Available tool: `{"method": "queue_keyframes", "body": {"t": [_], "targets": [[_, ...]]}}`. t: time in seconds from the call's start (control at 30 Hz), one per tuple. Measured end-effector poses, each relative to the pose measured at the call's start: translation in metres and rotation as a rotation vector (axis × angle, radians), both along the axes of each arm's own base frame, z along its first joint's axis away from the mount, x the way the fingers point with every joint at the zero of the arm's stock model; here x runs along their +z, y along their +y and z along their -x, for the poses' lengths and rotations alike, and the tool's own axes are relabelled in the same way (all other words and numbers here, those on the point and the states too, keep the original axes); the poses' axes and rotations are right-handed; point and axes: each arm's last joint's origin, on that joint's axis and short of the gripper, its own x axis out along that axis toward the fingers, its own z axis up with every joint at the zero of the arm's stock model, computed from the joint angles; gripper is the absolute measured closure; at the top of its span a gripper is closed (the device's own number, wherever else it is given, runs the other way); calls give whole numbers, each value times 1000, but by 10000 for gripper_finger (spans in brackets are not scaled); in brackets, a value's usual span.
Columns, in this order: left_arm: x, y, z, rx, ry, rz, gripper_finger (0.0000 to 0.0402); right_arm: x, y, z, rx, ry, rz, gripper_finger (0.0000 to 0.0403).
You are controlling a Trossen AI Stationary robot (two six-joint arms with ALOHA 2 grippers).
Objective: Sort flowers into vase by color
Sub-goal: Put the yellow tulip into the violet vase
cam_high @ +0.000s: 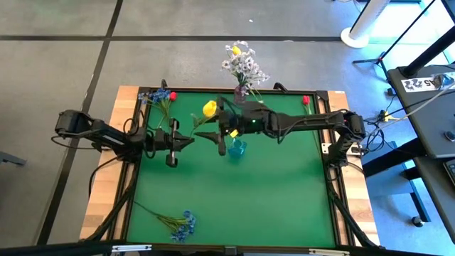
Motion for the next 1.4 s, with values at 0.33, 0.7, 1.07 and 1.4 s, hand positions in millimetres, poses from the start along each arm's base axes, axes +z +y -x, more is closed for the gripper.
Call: {"method": "queue_keyframes", "body": {"t": [0.33, 0.7, 1.07, 1.4], "targets": [[0, 0, 0, 6, 2, 19, 386, 3, 0, 0, 3, -23, -51, 286], [1, -15, 1, -108, 14, -29, 277, 3, -22, 16, -169, 151, -32, 393], [-2, -18, 1, -15, 64, -91, 235, -11, -105, 39, -762, 306, -70, 395], [-4, -17, 1, 21, 83, -84, 235, -4, -127, 54, -1064, 282, -27, 397]]}}
